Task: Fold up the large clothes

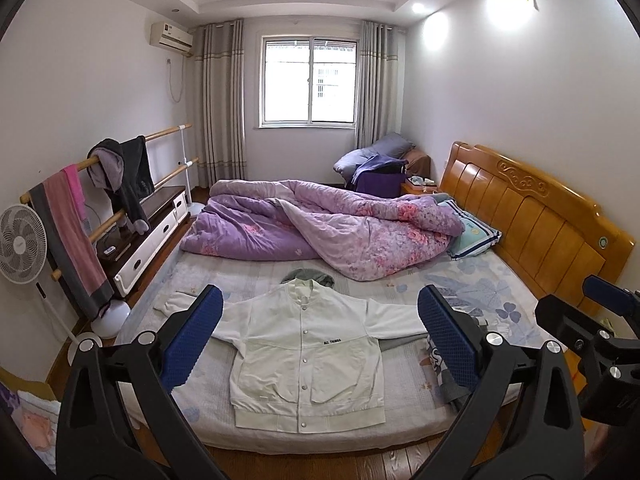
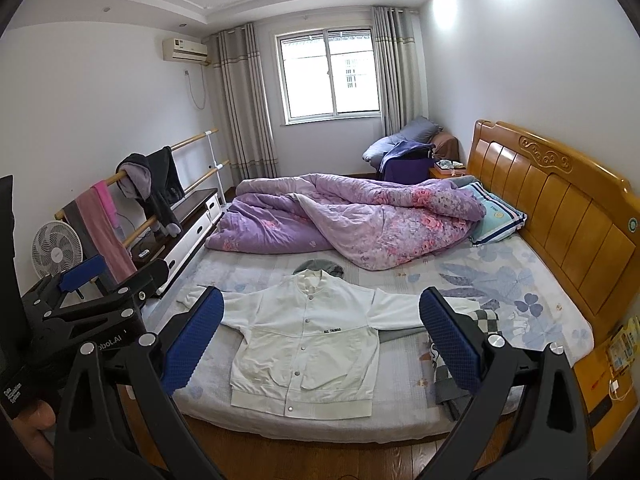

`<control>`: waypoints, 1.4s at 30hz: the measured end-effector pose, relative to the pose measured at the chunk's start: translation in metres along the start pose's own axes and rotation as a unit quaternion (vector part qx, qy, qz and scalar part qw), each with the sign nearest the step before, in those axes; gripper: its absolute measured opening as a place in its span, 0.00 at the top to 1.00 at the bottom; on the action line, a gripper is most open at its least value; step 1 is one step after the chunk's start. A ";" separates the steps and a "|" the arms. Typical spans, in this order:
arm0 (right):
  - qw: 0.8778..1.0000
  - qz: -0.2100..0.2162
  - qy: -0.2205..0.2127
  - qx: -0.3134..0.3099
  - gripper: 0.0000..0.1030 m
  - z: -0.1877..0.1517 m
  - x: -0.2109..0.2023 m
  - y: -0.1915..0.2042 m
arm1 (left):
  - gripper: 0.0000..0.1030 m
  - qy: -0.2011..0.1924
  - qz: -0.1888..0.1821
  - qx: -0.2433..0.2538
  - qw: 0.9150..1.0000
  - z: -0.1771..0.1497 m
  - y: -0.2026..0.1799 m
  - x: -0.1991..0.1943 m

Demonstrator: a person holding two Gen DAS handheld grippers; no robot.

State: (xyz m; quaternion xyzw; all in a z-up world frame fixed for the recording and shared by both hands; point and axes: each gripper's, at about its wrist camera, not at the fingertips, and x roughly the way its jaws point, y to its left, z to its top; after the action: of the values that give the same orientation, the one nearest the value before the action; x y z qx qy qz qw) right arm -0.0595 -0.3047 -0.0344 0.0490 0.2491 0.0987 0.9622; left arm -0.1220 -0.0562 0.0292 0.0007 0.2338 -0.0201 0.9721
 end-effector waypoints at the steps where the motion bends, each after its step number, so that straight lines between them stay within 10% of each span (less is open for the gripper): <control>1: 1.000 -0.001 0.000 0.001 0.08 0.000 0.000 0.000 | 0.05 0.000 -0.001 0.000 1.000 0.001 0.000 0.000; 42: 1.000 -0.011 0.003 0.004 0.08 -0.006 0.000 0.011 | 0.05 -0.008 -0.013 0.002 1.000 0.002 -0.008 0.005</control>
State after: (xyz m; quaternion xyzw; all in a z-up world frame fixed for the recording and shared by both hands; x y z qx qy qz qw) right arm -0.0640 -0.2934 -0.0383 0.0501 0.2530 0.0869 0.9623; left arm -0.1173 -0.0647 0.0289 -0.0004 0.2257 -0.0328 0.9736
